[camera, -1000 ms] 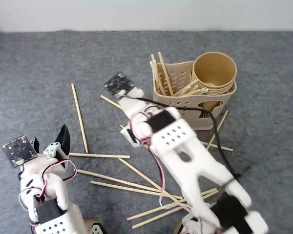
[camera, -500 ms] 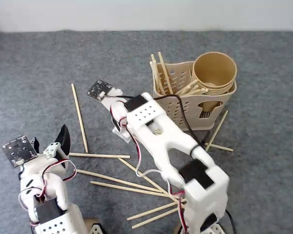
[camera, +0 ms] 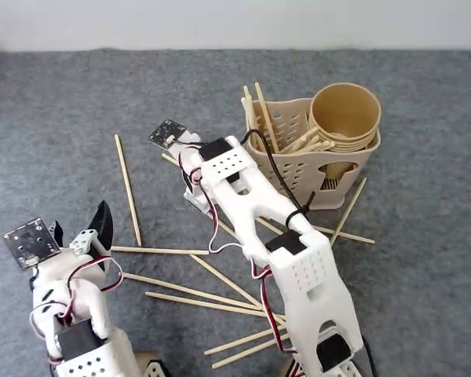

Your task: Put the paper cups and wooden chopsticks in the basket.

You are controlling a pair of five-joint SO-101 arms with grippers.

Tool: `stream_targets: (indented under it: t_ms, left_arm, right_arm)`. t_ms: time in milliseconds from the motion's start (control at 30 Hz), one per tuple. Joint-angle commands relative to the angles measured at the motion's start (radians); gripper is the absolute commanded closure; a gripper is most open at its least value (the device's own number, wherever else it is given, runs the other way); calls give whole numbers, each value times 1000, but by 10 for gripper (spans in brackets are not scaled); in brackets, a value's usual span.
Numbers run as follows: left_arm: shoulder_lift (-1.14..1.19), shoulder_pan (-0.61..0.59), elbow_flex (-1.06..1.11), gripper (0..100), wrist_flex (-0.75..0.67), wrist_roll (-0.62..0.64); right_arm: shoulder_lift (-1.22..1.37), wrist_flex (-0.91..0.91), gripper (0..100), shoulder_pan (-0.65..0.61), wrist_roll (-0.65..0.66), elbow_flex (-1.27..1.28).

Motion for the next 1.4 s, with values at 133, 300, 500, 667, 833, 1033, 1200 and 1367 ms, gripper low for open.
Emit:
stream_targets:
  t_ms: [133,300,500,667,833,1033,1200,1367]
  left_arm:
    - [-15,-2,-12,684,8,-9]
    - [-15,-2,-12,684,8,-9]
    - [-15,-2,-12,684,8,-9]
    - [-15,-2,-12,684,8,-9]
    - [-15,-2,-12,684,8,-9]
    - [-15,-2,-12,684,8,-9]
    - [-15,-2,-12,684,8,-9]
    - [-15,-2,-12,684,8,-9]
  right_arm:
    - [-5,41,921,-2,8,-46]
    - [-30,67,990,-31,5,-44]
    - [-150,223,991,-104,2,-44]
    - [-269,321,991,-160,-3,-44]
    - [-409,412,991,-194,-34,-44]
    - [-619,545,991,-249,-72,-44]
    - [-816,579,991,-305,-121,-26]
    - [-966,578,991,-289,-126,0]
